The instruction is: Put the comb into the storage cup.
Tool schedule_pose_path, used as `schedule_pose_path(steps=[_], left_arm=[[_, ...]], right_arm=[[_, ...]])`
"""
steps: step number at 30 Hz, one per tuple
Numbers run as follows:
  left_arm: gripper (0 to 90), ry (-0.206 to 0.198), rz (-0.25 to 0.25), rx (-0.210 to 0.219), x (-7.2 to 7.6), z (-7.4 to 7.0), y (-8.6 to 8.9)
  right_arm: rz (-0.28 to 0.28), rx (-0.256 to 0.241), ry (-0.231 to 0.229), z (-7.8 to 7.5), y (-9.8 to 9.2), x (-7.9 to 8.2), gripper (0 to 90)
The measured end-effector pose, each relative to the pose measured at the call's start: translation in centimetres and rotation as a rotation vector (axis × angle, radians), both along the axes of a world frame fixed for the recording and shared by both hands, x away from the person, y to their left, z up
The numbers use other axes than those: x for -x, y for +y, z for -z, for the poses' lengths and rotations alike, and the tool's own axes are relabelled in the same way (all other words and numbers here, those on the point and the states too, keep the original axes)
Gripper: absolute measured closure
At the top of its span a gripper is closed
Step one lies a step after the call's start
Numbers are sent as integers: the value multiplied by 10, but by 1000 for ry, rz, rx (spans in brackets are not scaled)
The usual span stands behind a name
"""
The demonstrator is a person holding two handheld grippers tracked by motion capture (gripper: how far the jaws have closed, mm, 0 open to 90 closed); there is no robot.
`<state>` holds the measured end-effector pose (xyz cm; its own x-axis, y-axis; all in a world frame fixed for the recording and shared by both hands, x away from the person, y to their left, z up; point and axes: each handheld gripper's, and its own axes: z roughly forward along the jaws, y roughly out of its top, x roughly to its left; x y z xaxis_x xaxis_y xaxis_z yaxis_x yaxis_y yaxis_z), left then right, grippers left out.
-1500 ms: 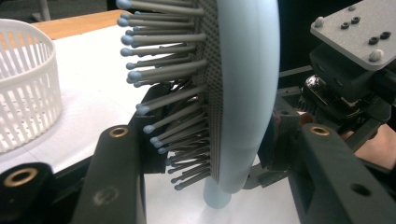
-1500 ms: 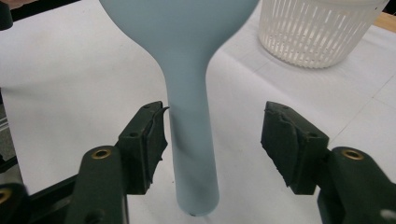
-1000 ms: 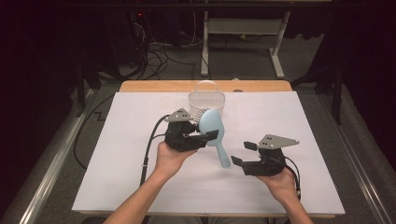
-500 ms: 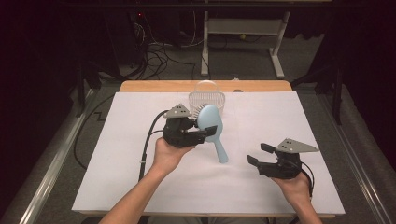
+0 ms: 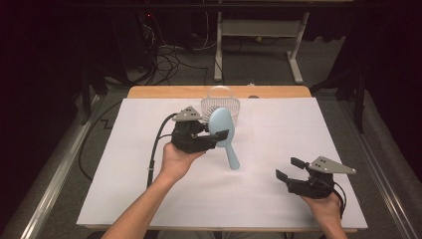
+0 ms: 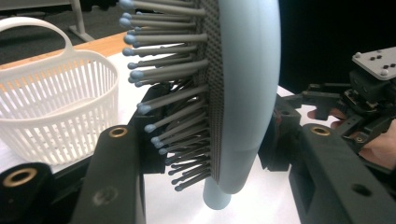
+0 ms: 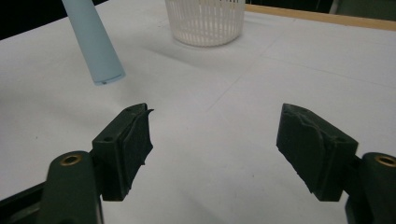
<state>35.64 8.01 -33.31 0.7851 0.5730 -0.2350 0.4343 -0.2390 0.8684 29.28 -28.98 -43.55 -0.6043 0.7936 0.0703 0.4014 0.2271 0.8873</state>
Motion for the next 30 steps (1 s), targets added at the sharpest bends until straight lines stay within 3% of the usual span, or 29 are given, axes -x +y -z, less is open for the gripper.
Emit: schedule_pose_path(steps=[12, 30], left_arm=[[516, -4, -29, -3, -10, -10, 4], [516, -19, -42, -22, -24, -23, -3]], right_arm=[[54, -34, -44, 9, -19, 11, 231], [91, -59, -46, 18, -35, 21, 229]])
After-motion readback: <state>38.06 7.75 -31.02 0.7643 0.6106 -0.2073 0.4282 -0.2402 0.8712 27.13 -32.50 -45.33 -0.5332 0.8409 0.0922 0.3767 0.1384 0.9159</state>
